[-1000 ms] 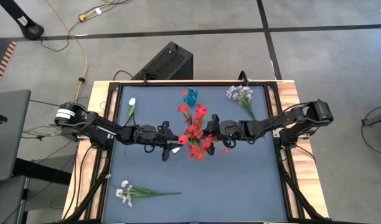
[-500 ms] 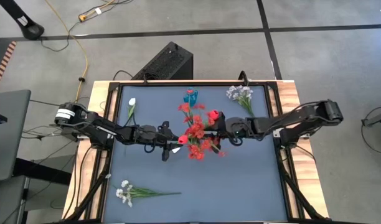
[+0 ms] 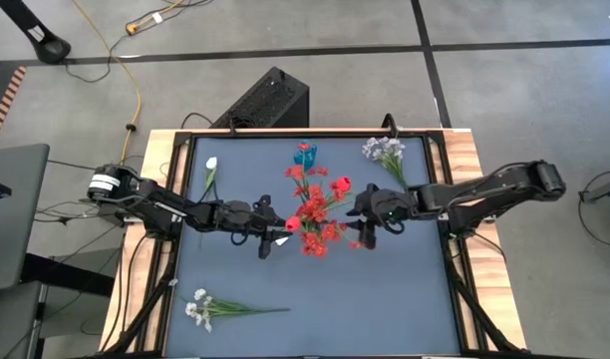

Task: Sort flowers into vase by color
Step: Put the top white flowers into the blue vase

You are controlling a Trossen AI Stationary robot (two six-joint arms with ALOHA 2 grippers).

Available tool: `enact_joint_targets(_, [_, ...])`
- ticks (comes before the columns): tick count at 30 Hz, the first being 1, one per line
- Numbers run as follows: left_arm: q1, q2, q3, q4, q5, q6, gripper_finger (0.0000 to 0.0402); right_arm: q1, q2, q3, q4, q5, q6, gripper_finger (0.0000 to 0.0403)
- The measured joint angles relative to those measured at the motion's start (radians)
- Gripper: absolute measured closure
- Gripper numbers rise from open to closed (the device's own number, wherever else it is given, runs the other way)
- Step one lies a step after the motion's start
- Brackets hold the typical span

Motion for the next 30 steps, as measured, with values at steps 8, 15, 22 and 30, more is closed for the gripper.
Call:
enact_joint_targets(8, [0.000,0.000,0.000,-0.044,0.000,-0.021,0.0283,0.075,-0.073,0.000,-0.250,-0.056,0.126,0.0217])
enact_joint_targets(15, [0.000,0.000,0.000,-0.100,-0.029,-0.041,0.0283,0.186,-0.073,-0.041,-0.361,-0.021,0.200,0.0224])
enact_joint_targets(22, [0.003,0.000,0.000,-0.102,-0.110,-0.078,0.0283,0.207,-0.080,-0.130,-0.369,0.095,0.208,0.0244])
enact_joint_targets(30, [0.011,0.000,0.000,-0.103,-0.096,-0.158,0.0283,0.098,-0.105,-0.143,-0.349,0.102,0.152,0.0242])
